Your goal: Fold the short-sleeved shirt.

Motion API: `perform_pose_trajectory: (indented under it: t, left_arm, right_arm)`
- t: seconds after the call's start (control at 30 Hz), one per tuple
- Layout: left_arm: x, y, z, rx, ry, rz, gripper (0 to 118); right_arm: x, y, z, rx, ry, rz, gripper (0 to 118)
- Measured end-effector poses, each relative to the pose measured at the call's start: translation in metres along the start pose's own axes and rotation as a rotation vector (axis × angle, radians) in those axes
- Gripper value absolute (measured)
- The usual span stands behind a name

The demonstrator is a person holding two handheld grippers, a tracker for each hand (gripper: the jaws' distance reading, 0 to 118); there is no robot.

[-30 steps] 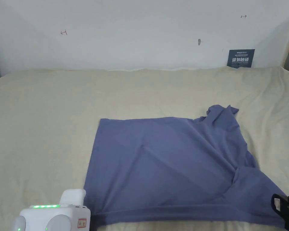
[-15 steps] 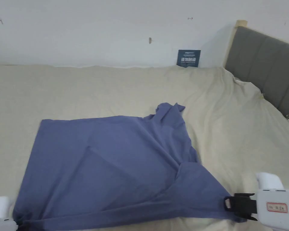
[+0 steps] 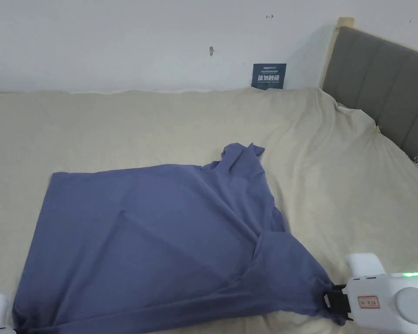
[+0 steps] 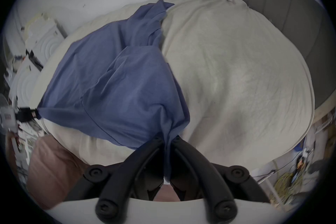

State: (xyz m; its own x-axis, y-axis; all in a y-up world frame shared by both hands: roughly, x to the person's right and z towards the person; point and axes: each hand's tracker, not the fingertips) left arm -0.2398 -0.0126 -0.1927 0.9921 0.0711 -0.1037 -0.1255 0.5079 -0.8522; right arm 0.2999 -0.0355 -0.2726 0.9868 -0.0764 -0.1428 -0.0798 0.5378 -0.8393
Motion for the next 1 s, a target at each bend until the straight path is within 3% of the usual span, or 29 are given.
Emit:
perform_pose_trajectory:
  t: [0.1, 0.33, 0.6, 0.77, 1.0]
  left_arm:
    - [0.001, 0.001, -0.002, 0.003, 0.004, -0.005, 4]
    - [-0.004, 0.006, 0.007, 0.024, -0.021, 0.008, 4]
    - [-0.015, 0.073, 0.025, 0.043, -0.101, -0.005, 4]
    - [-0.023, 0.134, 0.0, 0.032, -0.116, -0.011, 4]
    - [-0.025, 0.205, -0.066, -0.059, -0.127, 0.044, 4]
  right_arm:
    - [-0.006, 0.001, 0.01, 0.032, -0.006, 0.008, 4]
    - [0.01, 0.004, 0.048, 0.105, 0.112, -0.129, 4]
    - [0.0, 0.067, 0.07, 0.11, 0.089, -0.118, 4]
    - [0.006, 0.133, 0.042, 0.102, 0.055, -0.098, 4]
    - [-0.012, 0.235, -0.04, -0.037, 0.021, -0.081, 4]
